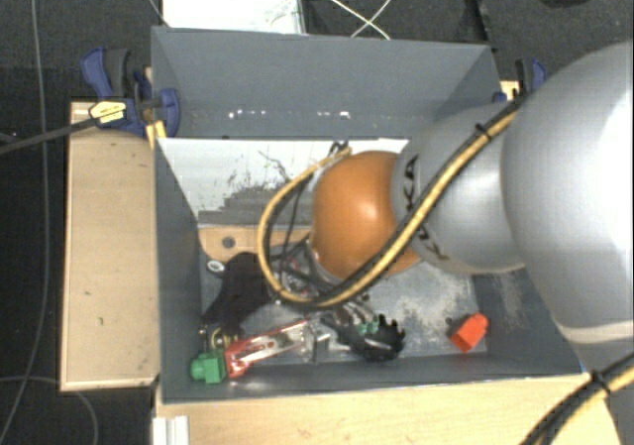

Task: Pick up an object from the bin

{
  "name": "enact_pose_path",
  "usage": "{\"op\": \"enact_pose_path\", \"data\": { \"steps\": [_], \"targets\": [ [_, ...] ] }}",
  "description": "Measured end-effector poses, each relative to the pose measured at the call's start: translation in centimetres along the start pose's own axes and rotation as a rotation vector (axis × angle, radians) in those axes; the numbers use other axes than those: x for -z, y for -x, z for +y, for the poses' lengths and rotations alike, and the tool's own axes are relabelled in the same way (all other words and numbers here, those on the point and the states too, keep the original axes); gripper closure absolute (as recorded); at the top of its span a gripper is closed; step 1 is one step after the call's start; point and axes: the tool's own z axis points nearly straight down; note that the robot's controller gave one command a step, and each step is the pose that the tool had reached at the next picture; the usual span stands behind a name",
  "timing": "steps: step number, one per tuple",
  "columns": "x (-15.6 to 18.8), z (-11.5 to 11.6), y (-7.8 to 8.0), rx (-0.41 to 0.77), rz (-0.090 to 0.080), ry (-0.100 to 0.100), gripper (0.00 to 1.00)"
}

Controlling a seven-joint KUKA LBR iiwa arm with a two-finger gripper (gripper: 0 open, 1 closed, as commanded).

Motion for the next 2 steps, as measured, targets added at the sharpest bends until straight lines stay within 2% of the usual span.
{"op": "enact_pose_path", "data": {
  "steps": [1, 2],
  "targets": [
    [-3.1, -4.7, 0.3, -0.316, -0.019, -0.009, 0.0],
    [-2.7, 0.1, 0.1, 0.495, -0.015, -0.026, 1.0]
  ]
}}
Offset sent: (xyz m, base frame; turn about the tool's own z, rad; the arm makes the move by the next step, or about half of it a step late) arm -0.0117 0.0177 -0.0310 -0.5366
